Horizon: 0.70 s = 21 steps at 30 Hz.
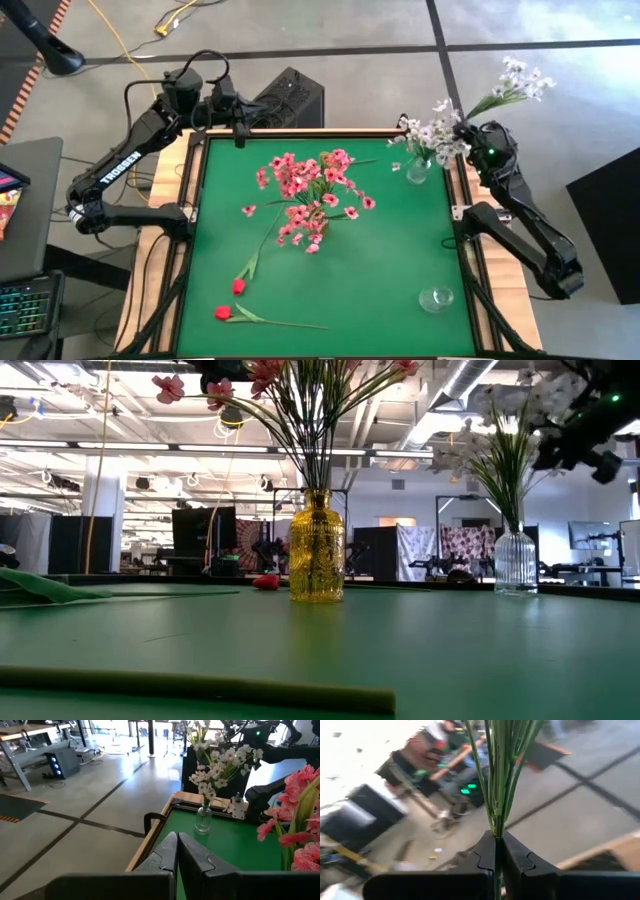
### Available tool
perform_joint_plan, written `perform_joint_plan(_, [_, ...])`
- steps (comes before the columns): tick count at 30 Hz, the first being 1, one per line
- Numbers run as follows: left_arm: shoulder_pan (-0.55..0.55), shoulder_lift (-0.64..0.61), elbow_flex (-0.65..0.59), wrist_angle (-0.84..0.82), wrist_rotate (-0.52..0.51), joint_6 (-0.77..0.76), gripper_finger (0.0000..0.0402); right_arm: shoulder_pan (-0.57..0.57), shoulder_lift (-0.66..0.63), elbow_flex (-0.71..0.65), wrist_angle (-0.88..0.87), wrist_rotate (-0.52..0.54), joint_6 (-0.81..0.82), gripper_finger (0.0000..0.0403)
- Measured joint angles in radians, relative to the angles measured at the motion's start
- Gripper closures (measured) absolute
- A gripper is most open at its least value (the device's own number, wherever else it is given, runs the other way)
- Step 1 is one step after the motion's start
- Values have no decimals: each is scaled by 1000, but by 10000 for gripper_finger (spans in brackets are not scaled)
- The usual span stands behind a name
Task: Sort flowers into vase by color
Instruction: Put the white flowers into the top transparent vase
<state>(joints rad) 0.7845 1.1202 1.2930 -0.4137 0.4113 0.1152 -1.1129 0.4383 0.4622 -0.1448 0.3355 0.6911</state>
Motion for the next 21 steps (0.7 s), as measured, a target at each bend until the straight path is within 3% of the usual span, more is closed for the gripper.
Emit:
perform_joint_plan(4, [0,0,0,2,-1,3,401,-1,-2,6,152,-91,14,366])
perform_joint_plan(11, [0,0,0,1,0,15,401,-18,-1,66,264,-40,74,366])
perform_joint_plan(17, [0,0,0,1,1,19,401,-40,0,76,209,104,95,366])
perform_joint_plan(21, [0,0,0,1,1,22,401,-42,19,76,86,119,97,366])
